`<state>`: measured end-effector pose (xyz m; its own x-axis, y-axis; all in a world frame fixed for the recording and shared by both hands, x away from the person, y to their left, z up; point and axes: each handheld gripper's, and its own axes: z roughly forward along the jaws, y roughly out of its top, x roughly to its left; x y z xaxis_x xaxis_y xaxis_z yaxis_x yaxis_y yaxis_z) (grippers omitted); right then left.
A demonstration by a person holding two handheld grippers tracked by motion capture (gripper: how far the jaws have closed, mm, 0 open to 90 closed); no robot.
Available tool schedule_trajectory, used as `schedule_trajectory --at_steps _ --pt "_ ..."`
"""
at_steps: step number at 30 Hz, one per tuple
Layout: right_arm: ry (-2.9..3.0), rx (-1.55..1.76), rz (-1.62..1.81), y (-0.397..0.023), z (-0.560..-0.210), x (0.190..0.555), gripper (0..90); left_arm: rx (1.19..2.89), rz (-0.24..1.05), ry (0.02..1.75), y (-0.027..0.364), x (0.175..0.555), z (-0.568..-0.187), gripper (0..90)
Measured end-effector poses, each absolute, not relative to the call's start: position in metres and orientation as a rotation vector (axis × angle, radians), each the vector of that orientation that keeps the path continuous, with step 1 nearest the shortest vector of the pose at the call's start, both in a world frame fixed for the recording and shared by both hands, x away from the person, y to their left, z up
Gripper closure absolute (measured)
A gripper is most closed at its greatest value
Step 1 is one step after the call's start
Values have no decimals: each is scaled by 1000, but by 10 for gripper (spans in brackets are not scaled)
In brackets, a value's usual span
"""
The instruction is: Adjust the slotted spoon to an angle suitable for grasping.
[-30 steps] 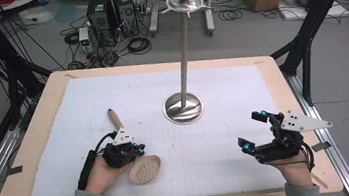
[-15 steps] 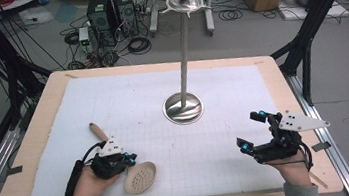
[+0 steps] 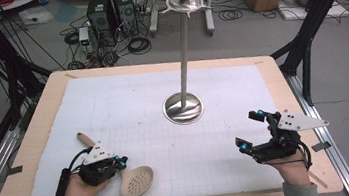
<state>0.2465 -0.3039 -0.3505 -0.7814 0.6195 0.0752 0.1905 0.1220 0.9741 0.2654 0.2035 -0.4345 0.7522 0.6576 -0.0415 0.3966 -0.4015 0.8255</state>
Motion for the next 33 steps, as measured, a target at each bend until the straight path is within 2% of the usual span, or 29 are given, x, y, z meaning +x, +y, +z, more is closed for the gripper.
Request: schedule_trajectory --at_steps 9,14,33 --pt "2062 788 1703 -303 -350 248 11 2011 404 931 246 269 -436 896" --pt "2066 791 1700 -302 -351 248 11 2002 384 962 254 273 -440 896" --pt "2078 805 1682 -300 -354 250 11 1957 322 990 223 309 -443 896"
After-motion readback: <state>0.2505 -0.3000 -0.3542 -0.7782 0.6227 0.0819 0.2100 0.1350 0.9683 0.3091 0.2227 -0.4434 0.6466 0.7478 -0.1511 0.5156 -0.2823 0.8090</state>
